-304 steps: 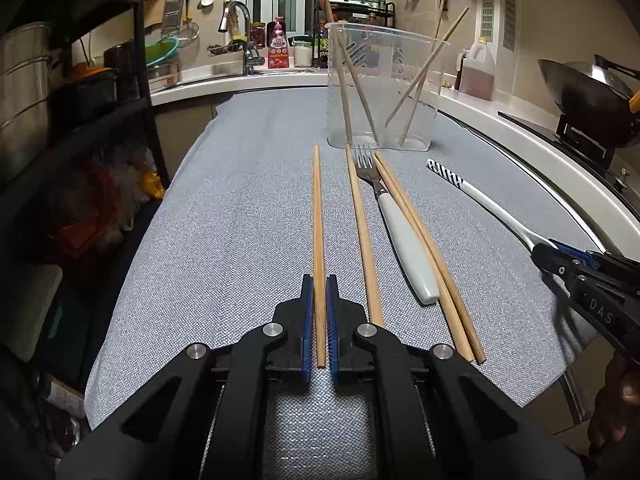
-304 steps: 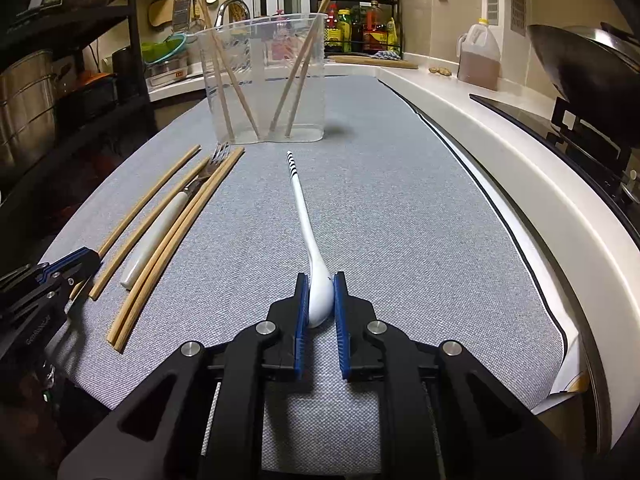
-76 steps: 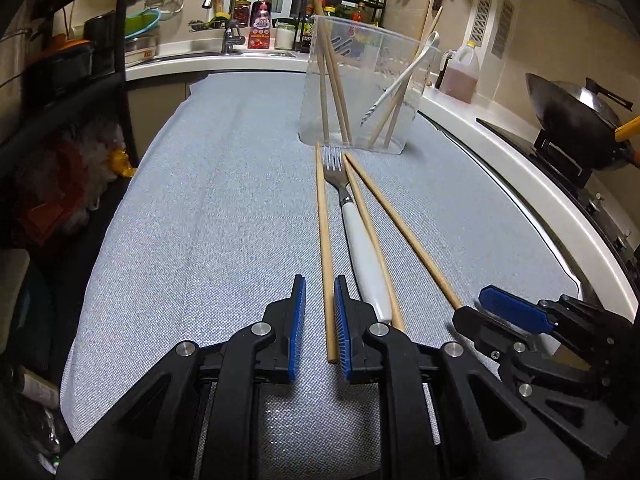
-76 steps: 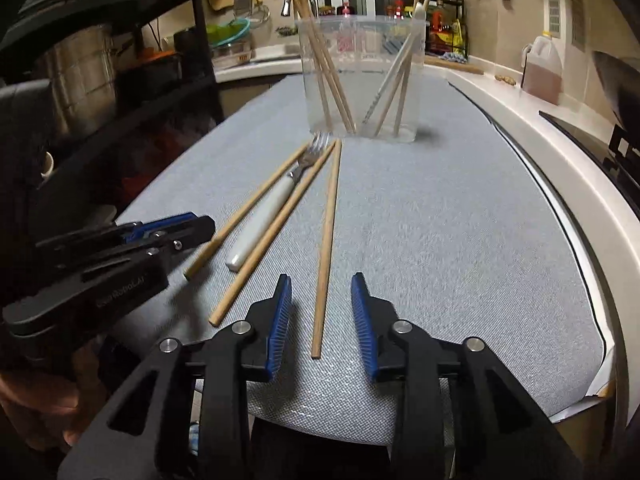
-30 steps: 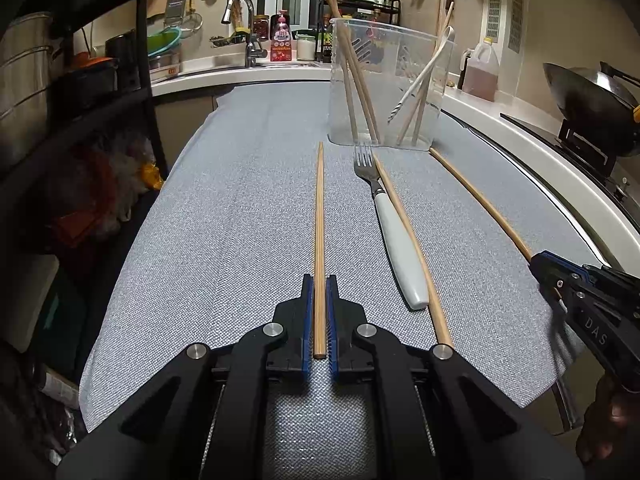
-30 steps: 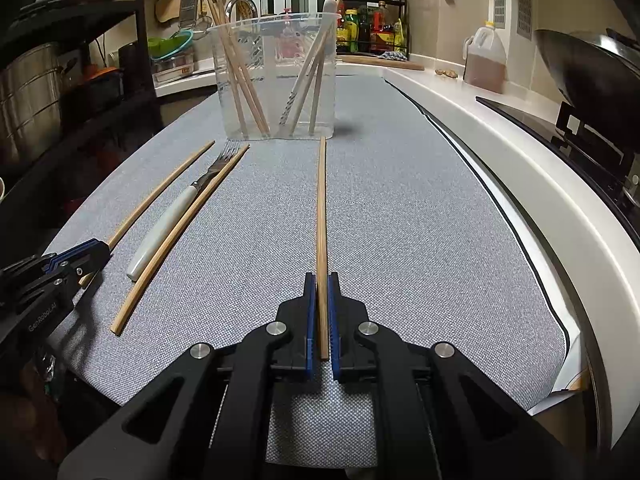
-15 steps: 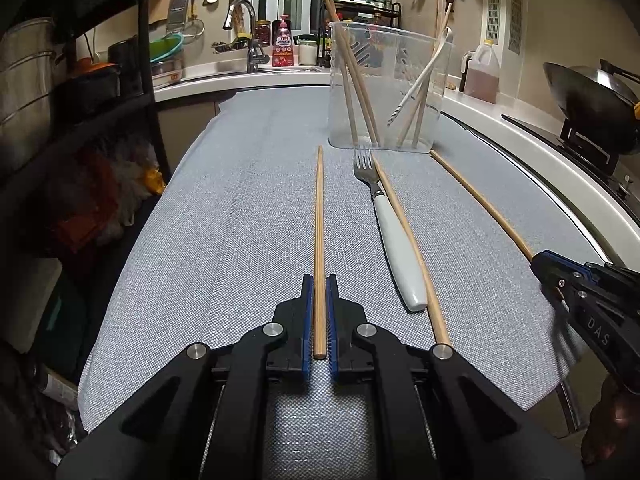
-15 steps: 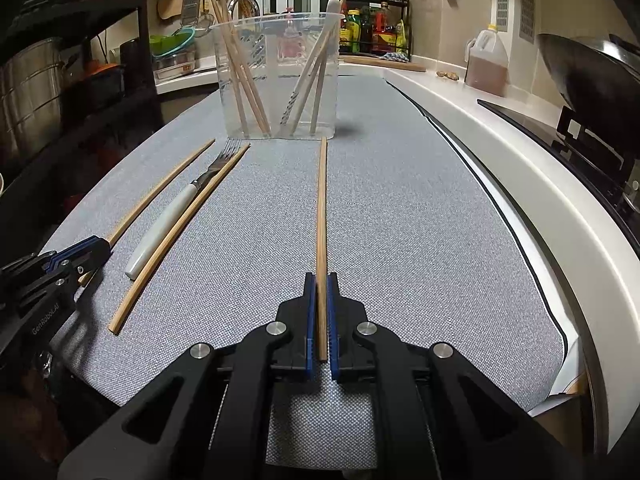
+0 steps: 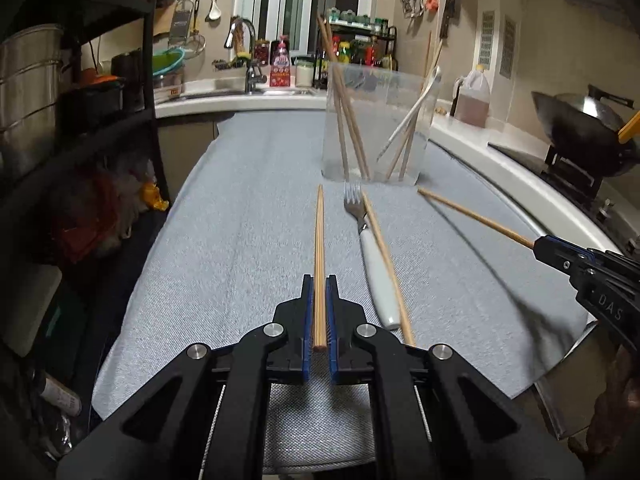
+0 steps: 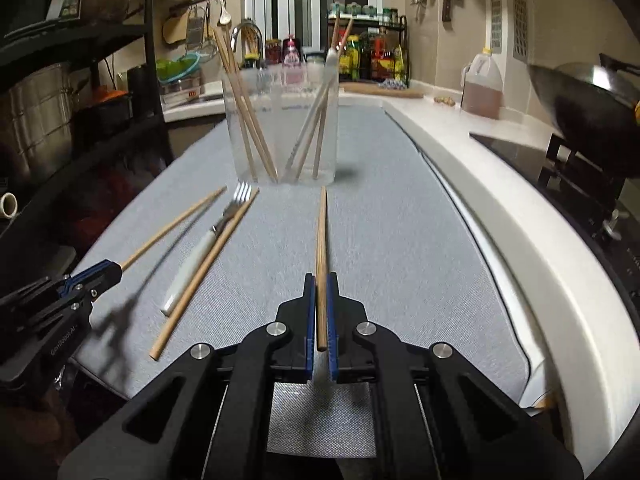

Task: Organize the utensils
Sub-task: 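Lift both held chopsticks upright and carry them over the clear container, then open both tools to release the chopsticks into the container, then grasp the last chopstick with the right tool while the left tool approaches the fork, then close the left tool on the white fork handle while the right tool holds the chopstick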

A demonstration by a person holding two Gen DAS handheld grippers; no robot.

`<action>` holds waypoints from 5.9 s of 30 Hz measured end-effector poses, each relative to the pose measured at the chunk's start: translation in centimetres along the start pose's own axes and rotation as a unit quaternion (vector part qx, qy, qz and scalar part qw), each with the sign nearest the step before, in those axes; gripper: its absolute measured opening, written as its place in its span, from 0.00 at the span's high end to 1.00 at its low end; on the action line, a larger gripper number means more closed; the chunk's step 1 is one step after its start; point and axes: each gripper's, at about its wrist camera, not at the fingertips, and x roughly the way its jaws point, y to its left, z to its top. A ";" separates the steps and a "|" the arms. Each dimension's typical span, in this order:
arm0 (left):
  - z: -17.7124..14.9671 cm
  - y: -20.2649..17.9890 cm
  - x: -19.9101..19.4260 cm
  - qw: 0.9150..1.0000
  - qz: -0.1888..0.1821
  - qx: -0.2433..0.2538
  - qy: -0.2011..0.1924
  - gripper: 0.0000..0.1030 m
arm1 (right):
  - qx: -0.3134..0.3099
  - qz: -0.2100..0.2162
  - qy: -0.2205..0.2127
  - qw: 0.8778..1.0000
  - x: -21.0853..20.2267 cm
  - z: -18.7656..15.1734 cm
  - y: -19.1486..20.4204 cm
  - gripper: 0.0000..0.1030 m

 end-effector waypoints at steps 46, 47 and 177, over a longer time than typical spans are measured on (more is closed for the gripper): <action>31.0 -1.7 -4.4 0.988 -0.082 0.027 -0.124 0.94 | 0.031 0.082 -0.134 0.987 -3.3 29.2 -1.9 0.95; 31.5 -2.0 -3.9 0.988 -0.083 0.028 -0.127 0.94 | 0.029 0.080 -0.135 0.987 -2.8 29.4 -1.8 0.95; -0.2 -3.0 5.3 0.997 0.001 0.027 0.066 0.83 | 0.029 0.019 0.066 0.997 4.5 -3.3 0.3 0.94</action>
